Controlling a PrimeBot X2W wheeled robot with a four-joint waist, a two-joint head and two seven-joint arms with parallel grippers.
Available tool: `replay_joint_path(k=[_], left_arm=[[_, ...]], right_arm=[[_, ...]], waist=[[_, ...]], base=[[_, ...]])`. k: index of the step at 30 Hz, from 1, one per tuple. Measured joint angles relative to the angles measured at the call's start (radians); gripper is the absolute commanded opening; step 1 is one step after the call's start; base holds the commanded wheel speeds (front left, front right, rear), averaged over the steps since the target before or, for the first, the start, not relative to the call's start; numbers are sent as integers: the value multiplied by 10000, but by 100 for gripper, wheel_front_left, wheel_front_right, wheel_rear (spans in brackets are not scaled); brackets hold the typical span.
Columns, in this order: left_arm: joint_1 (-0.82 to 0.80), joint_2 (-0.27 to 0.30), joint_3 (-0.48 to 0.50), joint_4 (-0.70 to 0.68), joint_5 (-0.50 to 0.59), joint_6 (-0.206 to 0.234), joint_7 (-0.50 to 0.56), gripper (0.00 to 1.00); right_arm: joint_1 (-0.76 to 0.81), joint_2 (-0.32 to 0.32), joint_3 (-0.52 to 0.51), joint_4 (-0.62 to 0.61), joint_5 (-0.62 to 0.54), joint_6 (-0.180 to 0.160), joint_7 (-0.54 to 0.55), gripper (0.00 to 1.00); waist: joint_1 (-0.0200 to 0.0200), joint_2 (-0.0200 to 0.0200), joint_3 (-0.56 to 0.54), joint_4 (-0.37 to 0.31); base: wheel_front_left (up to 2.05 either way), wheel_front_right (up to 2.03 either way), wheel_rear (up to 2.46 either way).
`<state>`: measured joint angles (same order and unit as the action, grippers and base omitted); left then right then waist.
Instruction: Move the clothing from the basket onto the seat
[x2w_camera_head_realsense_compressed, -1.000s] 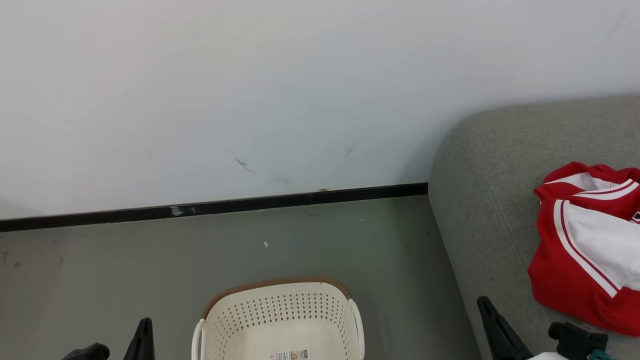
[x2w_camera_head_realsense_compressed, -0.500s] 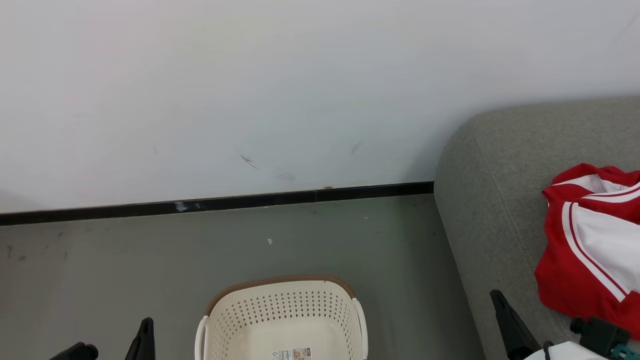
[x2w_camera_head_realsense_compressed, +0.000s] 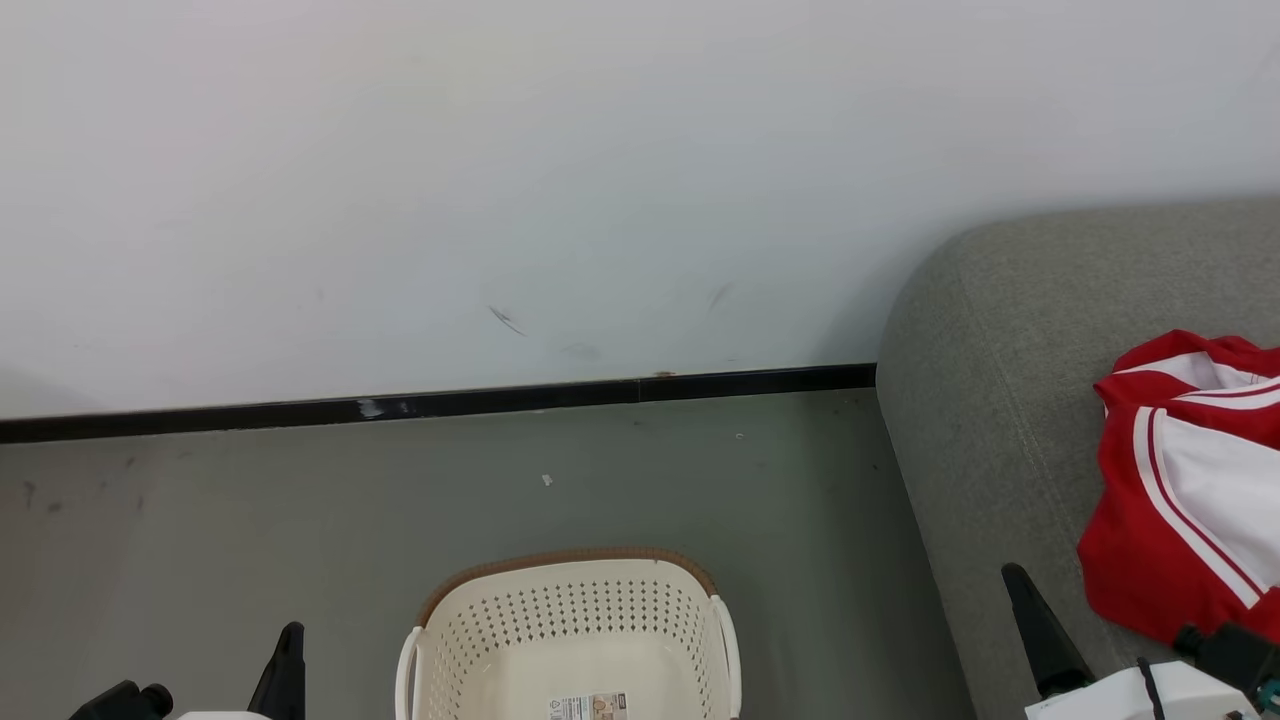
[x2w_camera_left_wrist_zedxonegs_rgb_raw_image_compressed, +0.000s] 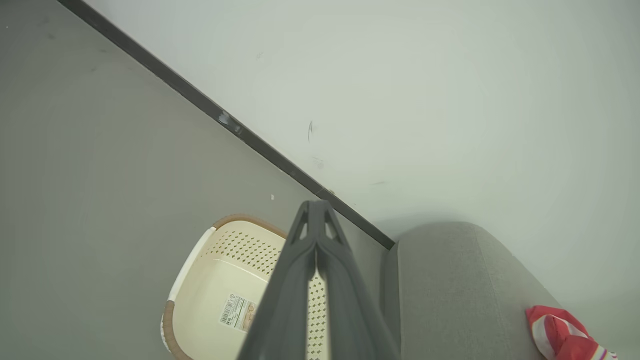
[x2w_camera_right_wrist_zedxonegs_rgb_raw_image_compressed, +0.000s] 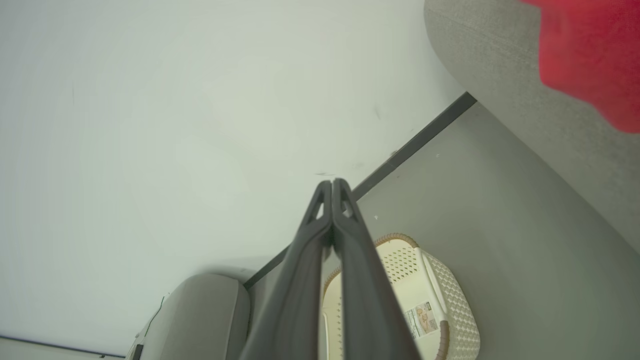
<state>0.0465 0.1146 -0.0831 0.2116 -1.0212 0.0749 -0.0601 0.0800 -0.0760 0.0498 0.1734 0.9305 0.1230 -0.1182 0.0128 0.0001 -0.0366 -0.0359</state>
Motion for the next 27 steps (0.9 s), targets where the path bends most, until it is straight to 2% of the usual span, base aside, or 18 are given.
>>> replay_joint_path(k=[11,16,27], left_arm=[[-236,-186,378,115,-1360,-464,422,0],[-390,-265,535,178,-1985,-623,598,0],[-616,-472,905,291,-3358,-1080,961,0]], right_arm=[[-286,-153,-77,221,1858,0,261,0],[-507,-196,-115,295,2708,0,391,0],[-744,-311,-245,439,4527,0,669,0]], waist=[[-92,0,141,85],[-110,0,201,125],[-119,0,292,210]], base=[[0,0,0],[0,0,0],[0,0,0]])
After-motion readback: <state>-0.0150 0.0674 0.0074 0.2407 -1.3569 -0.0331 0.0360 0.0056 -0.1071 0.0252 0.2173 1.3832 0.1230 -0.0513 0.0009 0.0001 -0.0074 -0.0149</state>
